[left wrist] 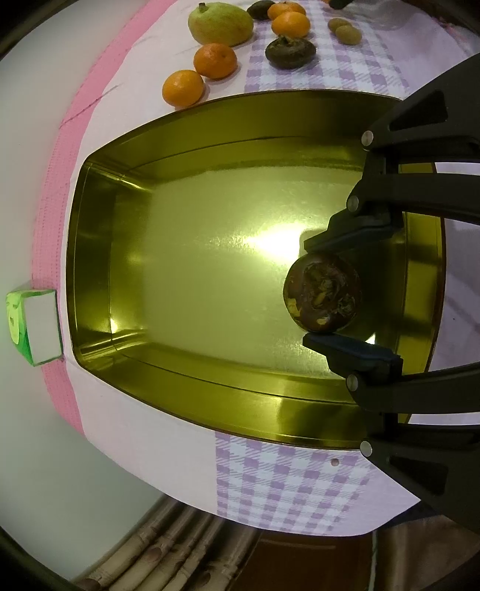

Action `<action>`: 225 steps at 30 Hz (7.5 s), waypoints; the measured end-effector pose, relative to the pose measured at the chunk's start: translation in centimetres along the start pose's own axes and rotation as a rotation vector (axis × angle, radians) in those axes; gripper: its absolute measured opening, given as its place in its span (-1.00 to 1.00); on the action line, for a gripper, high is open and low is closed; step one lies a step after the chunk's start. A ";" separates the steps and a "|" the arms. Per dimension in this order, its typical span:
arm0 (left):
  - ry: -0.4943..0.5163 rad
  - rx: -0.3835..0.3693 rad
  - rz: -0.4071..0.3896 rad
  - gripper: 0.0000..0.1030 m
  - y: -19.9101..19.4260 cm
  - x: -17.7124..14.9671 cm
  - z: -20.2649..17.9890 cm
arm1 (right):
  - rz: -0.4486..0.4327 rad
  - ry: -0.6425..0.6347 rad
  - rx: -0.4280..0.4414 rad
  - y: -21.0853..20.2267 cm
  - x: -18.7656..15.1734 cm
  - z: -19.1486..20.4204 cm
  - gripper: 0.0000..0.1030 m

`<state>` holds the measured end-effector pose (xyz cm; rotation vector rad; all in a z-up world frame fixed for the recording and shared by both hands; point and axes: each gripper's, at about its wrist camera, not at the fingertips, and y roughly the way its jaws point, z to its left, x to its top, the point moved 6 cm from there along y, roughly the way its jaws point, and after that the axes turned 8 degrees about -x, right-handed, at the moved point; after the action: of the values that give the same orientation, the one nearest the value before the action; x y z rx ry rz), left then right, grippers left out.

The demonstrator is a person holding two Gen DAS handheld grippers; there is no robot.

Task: Organize fruits
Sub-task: 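Carry the dark fruit into the tin with the left gripper and release, then carry the orange into the tin with the right gripper and release, then move the right gripper back and grasp another dark brown fruit, then grasp two small brown longans with the left gripper while the right gripper holds the dark fruit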

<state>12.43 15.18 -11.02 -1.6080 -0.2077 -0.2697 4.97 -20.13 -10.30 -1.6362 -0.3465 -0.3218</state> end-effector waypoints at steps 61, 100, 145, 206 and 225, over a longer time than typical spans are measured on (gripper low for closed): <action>-0.330 0.070 -0.253 0.56 -8.3 -1.5 8.4 | -0.087 -0.558 0.127 2.4 12.6 30.9 -0.28; -0.220 0.035 -0.256 0.56 -8.1 -1.2 5.6 | -0.178 -0.283 0.219 -6.3 10.8 19.9 0.07; -0.010 0.005 -0.250 0.64 -7.9 -1.3 0.1 | -0.073 0.002 0.047 -0.5 6.0 1.5 -0.15; 0.460 -0.337 -0.042 0.61 -3.5 -6.2 -21.8 | 0.003 0.138 -0.020 1.4 1.5 -4.8 -0.34; 0.534 -0.338 0.017 -0.17 -0.7 -6.4 -25.7 | 0.000 0.135 -0.020 1.4 1.5 -4.8 -0.33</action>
<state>4.89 -10.19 -11.11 -1.8043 0.2755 -0.7376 6.89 -24.97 -10.55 -1.6243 -0.2423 -0.4347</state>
